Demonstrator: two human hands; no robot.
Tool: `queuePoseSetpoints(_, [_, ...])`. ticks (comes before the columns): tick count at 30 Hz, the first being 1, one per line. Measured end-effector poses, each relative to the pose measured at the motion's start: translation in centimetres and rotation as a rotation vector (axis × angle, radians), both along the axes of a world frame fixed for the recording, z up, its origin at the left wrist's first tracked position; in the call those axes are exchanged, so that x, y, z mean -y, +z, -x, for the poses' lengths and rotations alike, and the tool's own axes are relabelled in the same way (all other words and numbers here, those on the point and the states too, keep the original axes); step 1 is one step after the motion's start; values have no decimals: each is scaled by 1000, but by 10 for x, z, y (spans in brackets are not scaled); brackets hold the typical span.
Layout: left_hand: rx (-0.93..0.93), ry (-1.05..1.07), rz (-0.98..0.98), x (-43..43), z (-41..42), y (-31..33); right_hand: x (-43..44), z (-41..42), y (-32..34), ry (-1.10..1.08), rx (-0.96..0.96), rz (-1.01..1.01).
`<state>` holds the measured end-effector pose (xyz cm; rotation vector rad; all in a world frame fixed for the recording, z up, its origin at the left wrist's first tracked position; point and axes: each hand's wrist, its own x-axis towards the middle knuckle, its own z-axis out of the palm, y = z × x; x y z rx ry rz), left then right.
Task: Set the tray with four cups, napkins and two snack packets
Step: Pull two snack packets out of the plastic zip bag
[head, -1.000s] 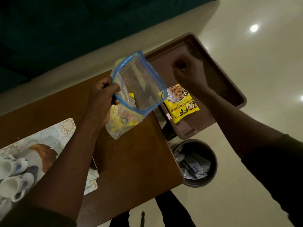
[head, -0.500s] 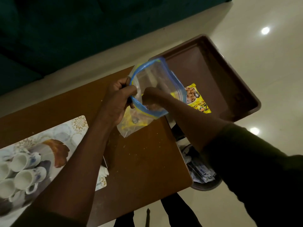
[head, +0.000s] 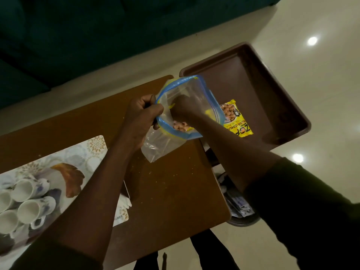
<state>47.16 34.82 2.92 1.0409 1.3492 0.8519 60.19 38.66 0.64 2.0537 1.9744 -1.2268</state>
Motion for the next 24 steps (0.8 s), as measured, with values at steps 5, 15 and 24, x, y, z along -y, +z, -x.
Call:
queuePoseSetpoints(5, [0,37,-40,2,-17,-3,-6,-41,42,-73,24,-155])
queuePoseSetpoints(15, [-83,157,-93,-1,-18,-10,-31,-112,104,-96,14,-166])
queuePoseSetpoints(24, [-133,147,-95,2,-34,-6,-36,-171,80,-41,422,-339])
